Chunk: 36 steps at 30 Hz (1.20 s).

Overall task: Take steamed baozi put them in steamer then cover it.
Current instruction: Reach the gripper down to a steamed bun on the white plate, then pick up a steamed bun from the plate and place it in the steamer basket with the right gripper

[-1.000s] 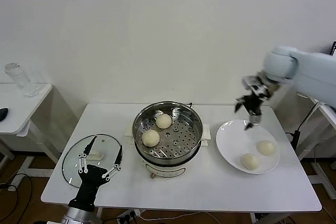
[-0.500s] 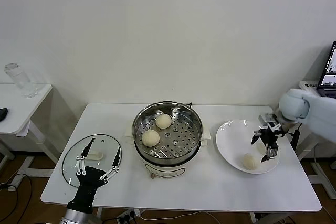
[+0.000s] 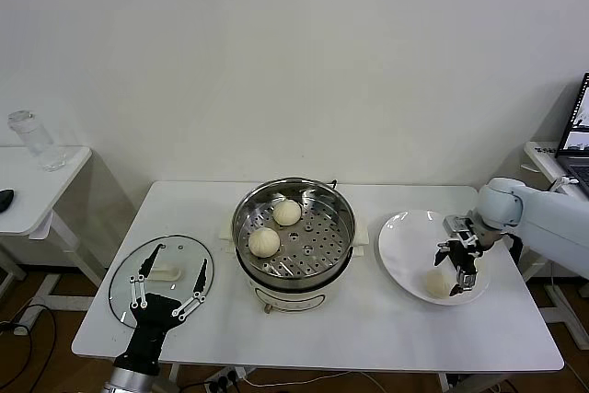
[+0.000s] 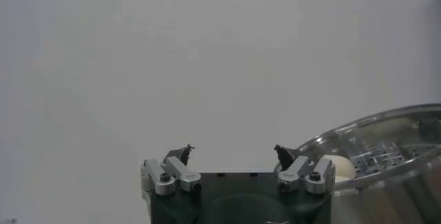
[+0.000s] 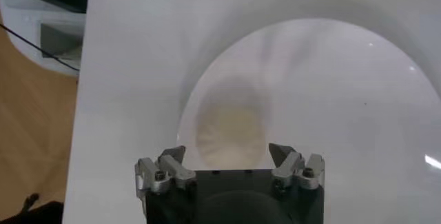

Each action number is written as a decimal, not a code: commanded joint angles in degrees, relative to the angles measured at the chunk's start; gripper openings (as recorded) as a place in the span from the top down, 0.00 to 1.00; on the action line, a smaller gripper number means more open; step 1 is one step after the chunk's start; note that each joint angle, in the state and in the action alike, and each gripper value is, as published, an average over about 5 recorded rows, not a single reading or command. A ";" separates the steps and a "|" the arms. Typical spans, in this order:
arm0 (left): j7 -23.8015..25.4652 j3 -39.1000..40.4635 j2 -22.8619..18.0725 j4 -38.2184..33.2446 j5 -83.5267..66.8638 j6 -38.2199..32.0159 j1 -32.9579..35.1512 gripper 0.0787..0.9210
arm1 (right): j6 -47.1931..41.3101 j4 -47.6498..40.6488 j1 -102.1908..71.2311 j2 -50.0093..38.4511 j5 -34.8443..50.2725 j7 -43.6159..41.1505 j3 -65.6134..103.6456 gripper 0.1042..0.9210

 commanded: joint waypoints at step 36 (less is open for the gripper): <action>-0.07 -0.78 0.14 -0.69 -0.30 -0.22 0.33 0.12 | 18.42 9.11 29.62 11.81 -0.77 -5.14 -3.63 0.32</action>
